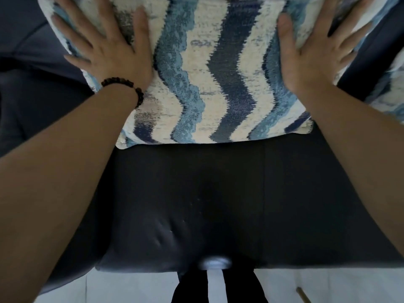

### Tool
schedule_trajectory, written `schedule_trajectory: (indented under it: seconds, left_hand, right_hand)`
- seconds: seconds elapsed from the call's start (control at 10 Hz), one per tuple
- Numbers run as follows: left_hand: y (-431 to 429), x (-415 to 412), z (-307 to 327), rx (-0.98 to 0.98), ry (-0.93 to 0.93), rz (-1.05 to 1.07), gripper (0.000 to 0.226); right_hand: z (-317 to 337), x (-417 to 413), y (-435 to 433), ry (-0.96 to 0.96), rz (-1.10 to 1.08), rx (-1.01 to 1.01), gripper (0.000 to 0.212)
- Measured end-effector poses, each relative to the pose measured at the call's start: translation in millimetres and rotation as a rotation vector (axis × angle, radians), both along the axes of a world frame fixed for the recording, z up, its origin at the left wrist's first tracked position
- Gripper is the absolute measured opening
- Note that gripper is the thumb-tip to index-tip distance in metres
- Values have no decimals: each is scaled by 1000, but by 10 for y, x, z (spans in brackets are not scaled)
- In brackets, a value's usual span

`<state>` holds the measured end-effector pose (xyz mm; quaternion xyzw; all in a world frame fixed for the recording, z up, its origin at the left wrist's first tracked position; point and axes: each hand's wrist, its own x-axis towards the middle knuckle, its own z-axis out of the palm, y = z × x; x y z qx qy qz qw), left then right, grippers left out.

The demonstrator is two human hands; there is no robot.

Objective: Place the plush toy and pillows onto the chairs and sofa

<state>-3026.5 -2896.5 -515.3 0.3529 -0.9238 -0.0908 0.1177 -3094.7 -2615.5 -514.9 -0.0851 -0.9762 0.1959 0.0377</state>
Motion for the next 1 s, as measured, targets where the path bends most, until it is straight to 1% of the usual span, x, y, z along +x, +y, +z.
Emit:
schedule_trajectory:
  seconds: [0.1, 0.2, 0.3, 0.4, 0.5, 0.6, 0.7, 0.8, 0.9, 1.0]
  left_hand:
    - [167, 340, -112, -44, 142, 4, 73]
    - [402, 807, -379, 5, 123, -89, 70]
    - [542, 1166, -596, 61, -23, -231, 74]
    - [545, 1265, -557, 127, -58, -261, 73]
    - [495, 1258, -254, 179, -123, -297, 71]
    - [455, 1243, 293, 200, -172, -320, 69]
    - [475, 1231, 1132, 207, -151, -409, 66]
    - [563, 1329, 2090, 309, -130, -434, 63]
    - [616, 1528, 2911, 439, -94, -428, 62]
    - [658, 1877, 3566, 552, -28, -402, 66]
  right_hand:
    - [-60, 325, 113, 195, 26, -24, 100]
    - [-361, 843, 234, 215, 119, 58, 96]
    - [-646, 1208, 348, 40, 223, 176, 97]
    - [-639, 1273, 369, -25, 258, 178, 95]
    - [-359, 1231, 361, -81, 275, 112, 90]
    - [184, 1219, 374, -129, 326, 124, 83]
    - [1037, 1216, 416, -153, 362, 85, 76]
    - [2004, 1338, 465, -180, 337, 41, 73]
    - [2853, 1536, 538, -162, 272, -89, 70]
    - [3601, 1869, 640, -121, 216, -228, 67]
